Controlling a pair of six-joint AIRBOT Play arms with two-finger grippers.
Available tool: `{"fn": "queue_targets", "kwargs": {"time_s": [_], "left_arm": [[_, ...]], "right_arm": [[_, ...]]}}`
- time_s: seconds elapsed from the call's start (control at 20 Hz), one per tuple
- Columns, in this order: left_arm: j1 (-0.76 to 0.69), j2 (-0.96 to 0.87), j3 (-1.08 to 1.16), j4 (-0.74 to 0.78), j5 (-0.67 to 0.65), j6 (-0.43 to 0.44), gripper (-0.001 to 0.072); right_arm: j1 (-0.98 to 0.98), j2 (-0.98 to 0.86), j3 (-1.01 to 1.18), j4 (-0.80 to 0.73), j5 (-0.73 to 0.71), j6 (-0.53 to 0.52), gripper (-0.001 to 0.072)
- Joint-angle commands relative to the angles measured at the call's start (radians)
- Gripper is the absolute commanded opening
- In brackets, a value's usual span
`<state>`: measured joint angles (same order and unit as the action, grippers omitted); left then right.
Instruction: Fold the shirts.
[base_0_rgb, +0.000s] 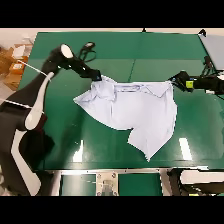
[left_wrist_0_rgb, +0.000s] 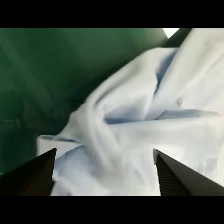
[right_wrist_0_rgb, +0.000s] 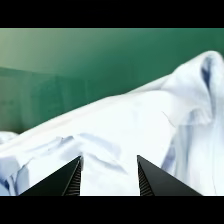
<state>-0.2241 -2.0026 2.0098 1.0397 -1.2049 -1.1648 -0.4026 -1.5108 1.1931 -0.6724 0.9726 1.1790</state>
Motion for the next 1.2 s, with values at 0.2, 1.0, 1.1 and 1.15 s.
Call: {"fn": "queue_targets", "kwargs": {"time_s": [0.2, 1.0, 1.1, 1.15], "left_arm": [[0.231, 0.019, 0.079, -0.048, -0.344, -0.015, 0.0707], [0.396, 0.028, -0.041, -0.188, -0.509, 0.095, 0.0707], [0.396, 0.03, -0.078, -0.188, -0.523, 0.101, 0.0707], [0.396, 0.03, -0.108, -0.188, -0.532, 0.101, 0.0706]], "right_arm": [[-0.28, 0.229, -0.206, -0.392, 0.338, 0.233, 0.0406], [-0.32, 0.138, -0.59, -0.112, 0.183, -0.01, 0.0016], [-0.352, 0.138, -0.488, -0.165, 0.164, 0.031, 0.0015], [-0.366, 0.137, -0.434, -0.179, 0.149, 0.052, 0.0014]]}}
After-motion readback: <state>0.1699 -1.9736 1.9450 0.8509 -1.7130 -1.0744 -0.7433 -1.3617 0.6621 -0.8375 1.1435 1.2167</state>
